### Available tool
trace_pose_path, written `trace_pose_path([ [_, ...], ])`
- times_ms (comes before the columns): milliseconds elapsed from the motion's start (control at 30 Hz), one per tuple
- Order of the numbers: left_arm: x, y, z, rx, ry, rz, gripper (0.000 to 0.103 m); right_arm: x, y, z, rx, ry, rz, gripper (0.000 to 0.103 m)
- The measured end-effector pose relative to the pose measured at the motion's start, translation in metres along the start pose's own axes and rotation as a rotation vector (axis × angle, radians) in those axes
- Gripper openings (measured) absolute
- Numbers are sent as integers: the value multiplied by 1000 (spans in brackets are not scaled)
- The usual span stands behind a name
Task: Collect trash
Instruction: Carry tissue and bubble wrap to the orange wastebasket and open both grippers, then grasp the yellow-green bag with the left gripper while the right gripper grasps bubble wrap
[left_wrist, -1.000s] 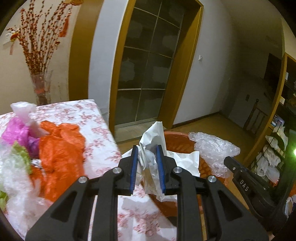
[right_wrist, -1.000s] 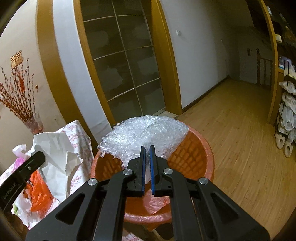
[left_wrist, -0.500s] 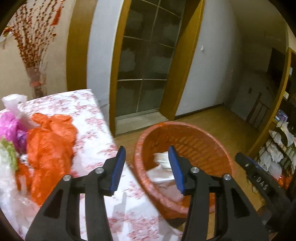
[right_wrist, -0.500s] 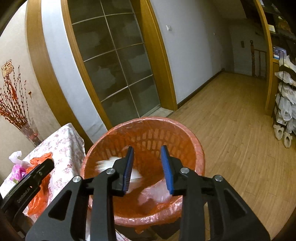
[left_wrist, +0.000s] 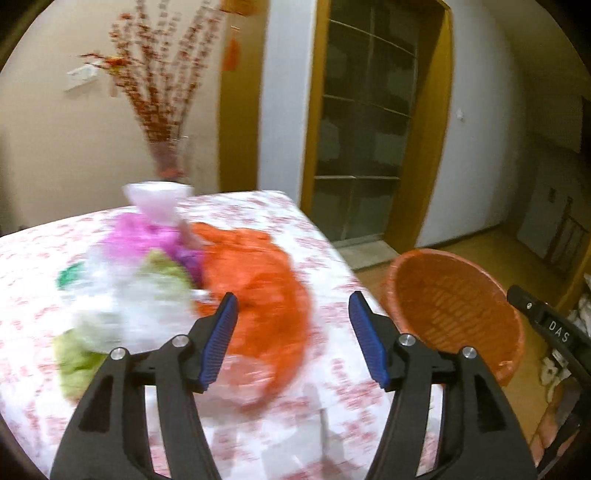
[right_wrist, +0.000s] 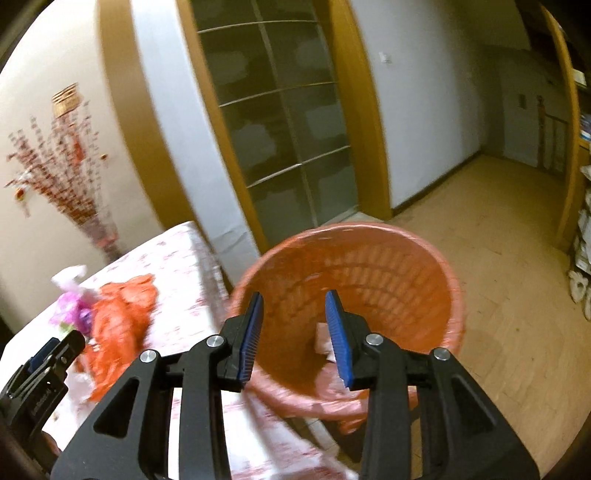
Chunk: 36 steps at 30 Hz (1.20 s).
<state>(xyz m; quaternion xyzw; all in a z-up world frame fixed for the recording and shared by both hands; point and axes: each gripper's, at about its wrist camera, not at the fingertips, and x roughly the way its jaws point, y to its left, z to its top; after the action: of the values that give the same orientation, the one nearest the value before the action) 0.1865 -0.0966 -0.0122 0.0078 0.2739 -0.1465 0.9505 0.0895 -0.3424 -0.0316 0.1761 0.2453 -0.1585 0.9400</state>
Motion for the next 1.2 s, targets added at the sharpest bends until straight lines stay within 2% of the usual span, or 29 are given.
trace_pose_path([
  [167, -31, 53, -6, -55, -38, 104, 65, -1, 43, -8, -86, 32, 105, 36],
  [433, -55, 136, -27, -151, -12, 271, 65, 4, 133, -36, -242, 144, 340, 36],
  [567, -63, 166, -34, -196, -11, 318, 65, 5, 166, -48, -304, 179, 411, 36],
  [767, -70, 190, -40, -229, -4, 343, 65, 18, 206, -60, -355, 226, 459, 60],
  [867, -70, 195, -42, -237, 5, 345, 65, 29, 219, -66, -380, 249, 447, 61],
  [933, -69, 197, -43, -234, 12, 344, 65, 36, 225, -72, -404, 266, 436, 57],
  [967, -68, 198, -44, -232, 15, 344, 65, 37, 224, -74, -414, 273, 435, 37],
  [1000, -66, 199, -44, -231, 18, 343, 65, 39, 226, -78, -428, 289, 431, 22],
  [1067, -63, 200, -44, -229, 28, 337, 65, 39, 222, -81, -421, 308, 454, 10],
  [1200, -55, 200, -42, -226, 49, 317, 65, 25, 210, -71, -387, 267, 474, 8],
])
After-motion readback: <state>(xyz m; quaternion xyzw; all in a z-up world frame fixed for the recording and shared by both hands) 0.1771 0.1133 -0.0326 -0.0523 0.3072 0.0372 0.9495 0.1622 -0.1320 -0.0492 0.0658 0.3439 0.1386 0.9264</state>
